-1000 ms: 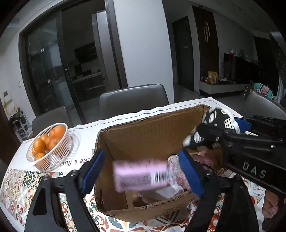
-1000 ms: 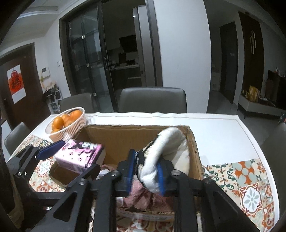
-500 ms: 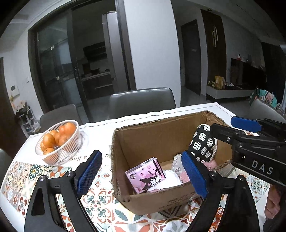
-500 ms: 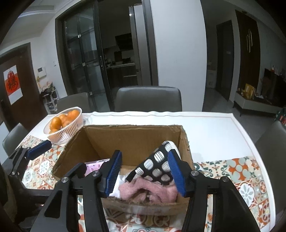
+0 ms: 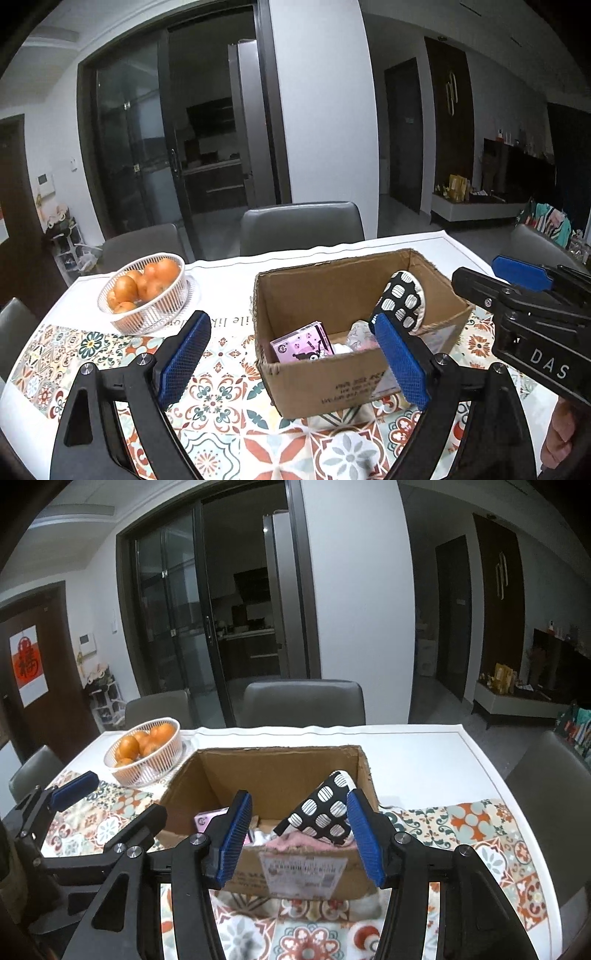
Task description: Organize soft objects
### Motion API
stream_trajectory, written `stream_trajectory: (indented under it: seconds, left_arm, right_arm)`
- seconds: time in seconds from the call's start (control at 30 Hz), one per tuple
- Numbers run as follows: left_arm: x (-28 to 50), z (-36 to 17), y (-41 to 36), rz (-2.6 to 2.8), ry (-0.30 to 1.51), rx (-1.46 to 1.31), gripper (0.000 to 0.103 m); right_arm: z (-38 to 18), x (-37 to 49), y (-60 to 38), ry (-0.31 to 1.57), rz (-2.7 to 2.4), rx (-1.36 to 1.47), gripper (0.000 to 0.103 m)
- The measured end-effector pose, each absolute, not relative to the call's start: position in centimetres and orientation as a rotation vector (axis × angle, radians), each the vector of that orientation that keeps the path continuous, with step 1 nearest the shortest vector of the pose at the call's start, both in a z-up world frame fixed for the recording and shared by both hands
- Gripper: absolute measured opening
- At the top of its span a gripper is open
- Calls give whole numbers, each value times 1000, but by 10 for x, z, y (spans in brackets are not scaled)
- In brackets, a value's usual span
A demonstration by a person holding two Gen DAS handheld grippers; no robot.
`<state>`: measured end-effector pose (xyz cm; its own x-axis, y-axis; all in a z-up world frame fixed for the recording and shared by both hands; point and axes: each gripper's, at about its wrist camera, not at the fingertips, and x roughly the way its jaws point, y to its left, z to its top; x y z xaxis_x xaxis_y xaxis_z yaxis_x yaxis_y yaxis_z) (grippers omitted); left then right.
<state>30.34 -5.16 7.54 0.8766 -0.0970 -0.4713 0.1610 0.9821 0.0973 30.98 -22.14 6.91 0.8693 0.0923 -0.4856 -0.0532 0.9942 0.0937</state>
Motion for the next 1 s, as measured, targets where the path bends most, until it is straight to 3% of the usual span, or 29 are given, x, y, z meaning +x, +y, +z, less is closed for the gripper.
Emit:
stream_trajectory:
  seconds: [0.57,1.0]
  left_arm:
    - [212,103,-39,-109,426,92,94]
    - [146,103,-30,-36,370,106,103]
  right_arm:
    - [89,213,-216,441,47,69,55]
    - [83,146,-209,399,19,49,59]
